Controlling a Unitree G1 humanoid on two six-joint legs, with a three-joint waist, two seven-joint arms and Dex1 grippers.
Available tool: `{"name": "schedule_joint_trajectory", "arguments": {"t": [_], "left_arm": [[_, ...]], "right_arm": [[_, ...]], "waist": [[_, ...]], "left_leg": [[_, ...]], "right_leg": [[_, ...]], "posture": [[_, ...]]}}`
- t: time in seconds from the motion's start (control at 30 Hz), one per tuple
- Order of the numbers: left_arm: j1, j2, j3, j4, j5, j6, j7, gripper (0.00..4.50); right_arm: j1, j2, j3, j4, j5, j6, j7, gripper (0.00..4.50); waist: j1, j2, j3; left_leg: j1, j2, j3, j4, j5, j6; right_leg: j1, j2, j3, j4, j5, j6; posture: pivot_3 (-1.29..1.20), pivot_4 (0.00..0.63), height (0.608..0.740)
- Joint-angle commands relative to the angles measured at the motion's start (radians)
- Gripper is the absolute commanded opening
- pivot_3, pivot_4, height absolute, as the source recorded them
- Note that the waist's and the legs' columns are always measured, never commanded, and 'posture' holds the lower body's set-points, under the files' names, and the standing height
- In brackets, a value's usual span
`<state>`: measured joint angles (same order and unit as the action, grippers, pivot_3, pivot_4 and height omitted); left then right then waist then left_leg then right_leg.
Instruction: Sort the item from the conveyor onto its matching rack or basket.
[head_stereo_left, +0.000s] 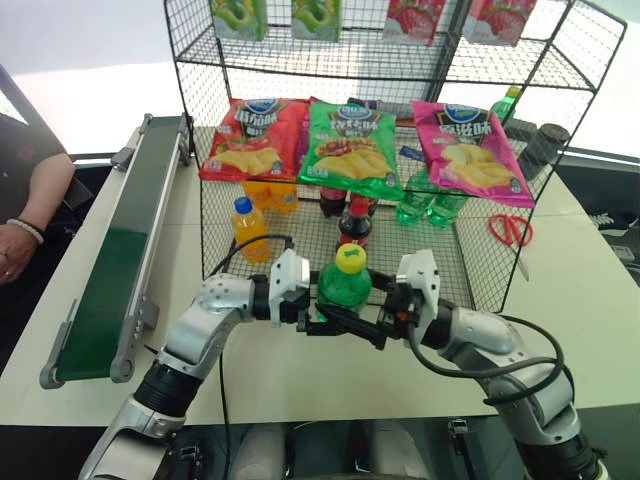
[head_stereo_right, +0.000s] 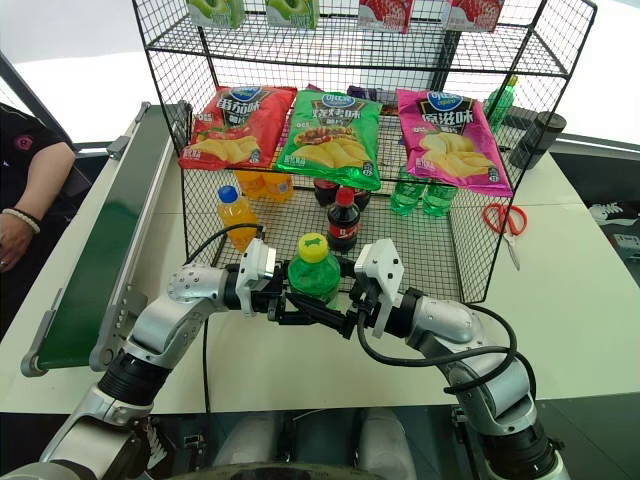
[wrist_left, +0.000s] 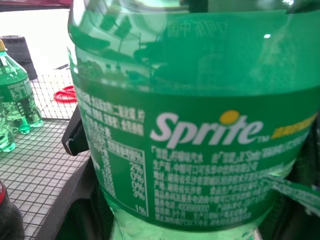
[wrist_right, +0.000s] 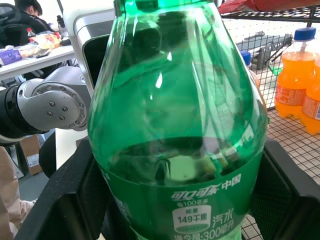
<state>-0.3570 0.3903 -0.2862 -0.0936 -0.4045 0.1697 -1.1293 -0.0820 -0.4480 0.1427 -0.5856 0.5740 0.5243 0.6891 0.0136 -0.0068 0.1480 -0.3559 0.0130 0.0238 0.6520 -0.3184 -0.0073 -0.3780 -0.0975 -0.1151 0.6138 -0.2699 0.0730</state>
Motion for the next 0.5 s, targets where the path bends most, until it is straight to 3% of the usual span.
{"name": "schedule_joint_trajectory", "arguments": {"t": [0.03,0.33,0.5], "left_arm": [[-0.004,0.006,0.03,-0.02,0.014,-0.018,0.022,4.48],[0.095,0.075,0.117,-0.008,0.026,0.026,0.115,4.48],[0.144,0.055,0.157,-0.054,0.037,-0.008,0.196,4.48]], "right_arm": [[-0.012,0.014,-0.009,-0.028,0.022,-0.024,0.007,3.07],[0.033,0.023,-0.148,0.075,-0.053,-0.135,-0.065,3.07],[0.045,0.076,-0.248,0.232,-0.19,-0.268,-0.219,3.07]], "waist": [[0.0,0.0,0.0],[0.001,0.0,0.0],[0.002,0.0,0.0]], "left_leg": [[0.0,0.0,0.0,0.0,0.0,0.0],[0.0,0.0,0.0,0.0,0.0,0.0],[0.0,0.0,0.0,0.0,0.0,0.0]], "right_leg": [[0.0,0.0,0.0,0.0,0.0,0.0],[0.0,0.0,0.0,0.0,0.0,0.0],[0.0,-0.001,0.0,0.0,0.0,0.0]], "posture": [[0.0,0.15,0.732],[0.0,0.15,0.732],[0.0,0.15,0.732]]}}
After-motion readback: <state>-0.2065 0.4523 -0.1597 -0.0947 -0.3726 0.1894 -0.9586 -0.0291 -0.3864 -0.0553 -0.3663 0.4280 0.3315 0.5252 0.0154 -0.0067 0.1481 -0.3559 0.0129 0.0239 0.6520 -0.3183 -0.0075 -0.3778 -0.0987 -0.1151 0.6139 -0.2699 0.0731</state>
